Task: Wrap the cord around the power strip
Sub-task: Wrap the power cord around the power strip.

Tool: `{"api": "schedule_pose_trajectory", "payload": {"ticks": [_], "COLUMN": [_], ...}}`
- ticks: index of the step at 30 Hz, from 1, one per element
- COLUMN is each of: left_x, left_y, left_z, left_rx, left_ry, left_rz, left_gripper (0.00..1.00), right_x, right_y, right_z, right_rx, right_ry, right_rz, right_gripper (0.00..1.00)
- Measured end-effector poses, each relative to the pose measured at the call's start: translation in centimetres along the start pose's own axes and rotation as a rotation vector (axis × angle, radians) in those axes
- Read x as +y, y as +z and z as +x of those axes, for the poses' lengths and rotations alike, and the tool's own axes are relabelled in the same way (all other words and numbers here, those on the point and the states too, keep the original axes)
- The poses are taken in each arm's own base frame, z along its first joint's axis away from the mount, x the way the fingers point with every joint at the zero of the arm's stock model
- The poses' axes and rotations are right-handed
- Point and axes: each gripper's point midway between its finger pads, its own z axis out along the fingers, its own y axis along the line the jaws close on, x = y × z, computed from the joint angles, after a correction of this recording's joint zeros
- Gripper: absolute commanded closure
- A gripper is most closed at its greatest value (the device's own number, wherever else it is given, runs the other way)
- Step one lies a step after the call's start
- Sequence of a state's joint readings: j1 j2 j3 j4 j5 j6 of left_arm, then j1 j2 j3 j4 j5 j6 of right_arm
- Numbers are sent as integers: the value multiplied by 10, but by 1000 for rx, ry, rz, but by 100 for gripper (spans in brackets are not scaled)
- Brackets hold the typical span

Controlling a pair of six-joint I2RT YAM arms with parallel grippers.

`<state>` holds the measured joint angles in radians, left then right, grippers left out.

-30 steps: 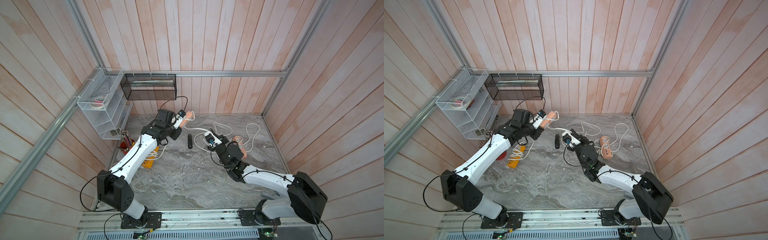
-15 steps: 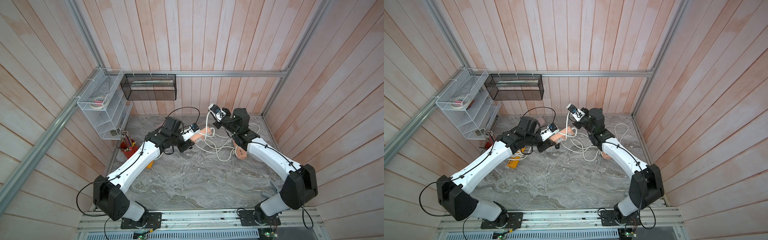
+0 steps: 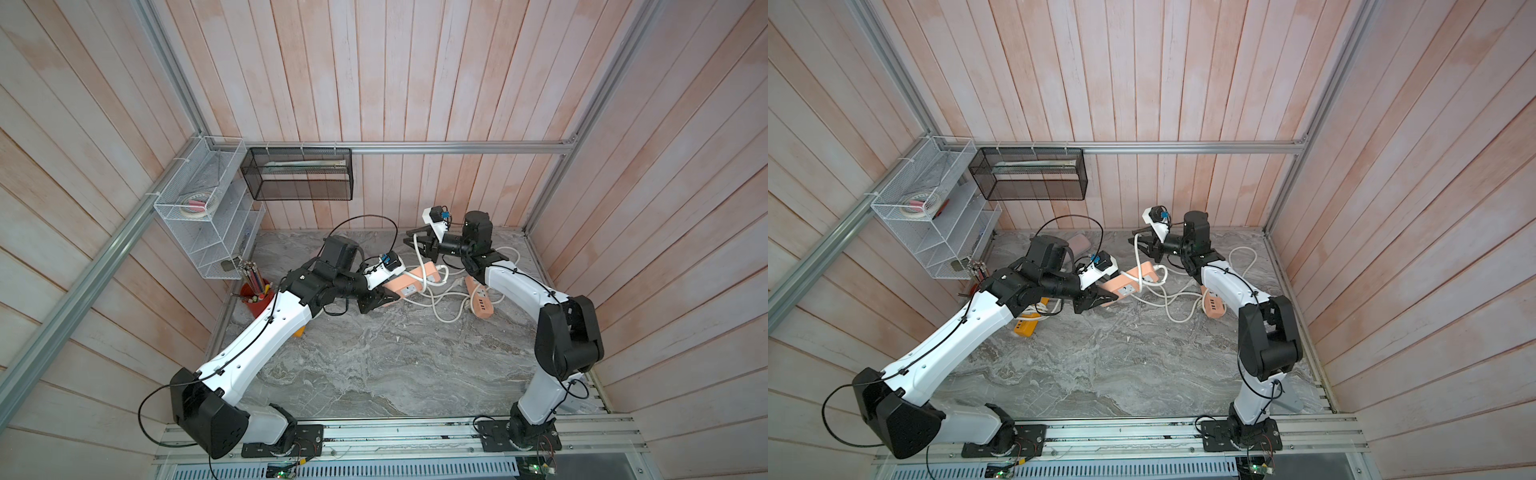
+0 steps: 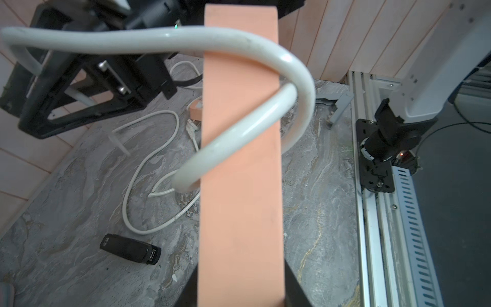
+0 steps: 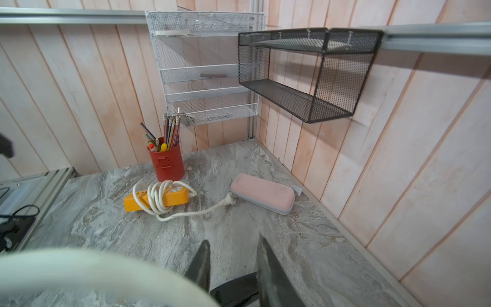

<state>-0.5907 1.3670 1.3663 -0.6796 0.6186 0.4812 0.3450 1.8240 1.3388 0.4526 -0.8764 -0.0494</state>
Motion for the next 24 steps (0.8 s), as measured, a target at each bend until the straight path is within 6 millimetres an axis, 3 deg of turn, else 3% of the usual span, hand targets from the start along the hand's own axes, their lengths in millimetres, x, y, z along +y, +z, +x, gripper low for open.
{"api": "schedule_pose_trajectory", "payload": {"ticks": [7,11,16,20,24], "left_x": [-5,0,17,42,74], "left_y": [0,-3,-14,-29,-42], "left_z": [-19,-25,-34,-43,-41], "left_rx": [-76,-109,-172,-241,-289], "left_ry": [28,13,-41,-106,-199], "left_rz": [13,-9,-70,-153,-250], "left_gripper": [100,100,100,100,100], "right_x": [-44,-59,-74,-67,-35], "right_y": [11,13,14,12,17], "right_z": [61,77,82,107,143], "right_rx": [-24,-47,-100,-70,55], "right_ry": [156,199,216,244,234], "right_rz": [178,242,316,359,383], "right_gripper": [51,54,76,89,94]}}
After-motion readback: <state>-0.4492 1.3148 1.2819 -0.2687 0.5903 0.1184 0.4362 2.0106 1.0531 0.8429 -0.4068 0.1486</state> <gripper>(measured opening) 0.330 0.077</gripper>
